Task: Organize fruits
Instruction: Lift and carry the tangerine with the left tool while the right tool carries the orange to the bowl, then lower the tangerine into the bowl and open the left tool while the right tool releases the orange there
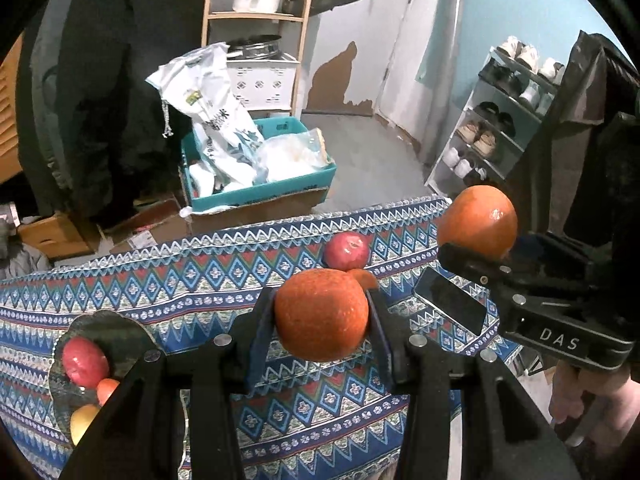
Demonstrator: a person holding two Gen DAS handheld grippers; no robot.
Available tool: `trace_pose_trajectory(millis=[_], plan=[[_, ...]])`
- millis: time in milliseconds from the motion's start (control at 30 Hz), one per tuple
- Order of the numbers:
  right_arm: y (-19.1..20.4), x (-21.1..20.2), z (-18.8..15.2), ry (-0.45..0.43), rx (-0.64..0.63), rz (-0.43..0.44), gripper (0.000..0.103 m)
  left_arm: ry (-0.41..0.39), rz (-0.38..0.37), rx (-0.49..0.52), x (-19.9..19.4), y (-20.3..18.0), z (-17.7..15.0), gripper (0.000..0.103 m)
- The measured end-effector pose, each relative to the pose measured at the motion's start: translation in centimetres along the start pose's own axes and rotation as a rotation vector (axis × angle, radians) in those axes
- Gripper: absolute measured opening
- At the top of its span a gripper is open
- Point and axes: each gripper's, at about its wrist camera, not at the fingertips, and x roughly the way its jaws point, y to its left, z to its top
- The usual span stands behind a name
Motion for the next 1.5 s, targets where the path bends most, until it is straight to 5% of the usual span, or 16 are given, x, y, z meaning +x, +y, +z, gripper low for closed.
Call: trace_pose_trajectory(millis=[567, 1500], plan=[[6.3, 0.7, 2.2, -0.018, -0.059, 0.082, 0.063, -0.044, 0.049, -0.090, -3.6, 6.1, -1.2, 0.045], [19.3, 8.8, 2.9, 0.117, -0.177, 0.237, 0.063, 0.021, 0.186, -0.332, -4.4, 20.9, -7.8, 0.045]])
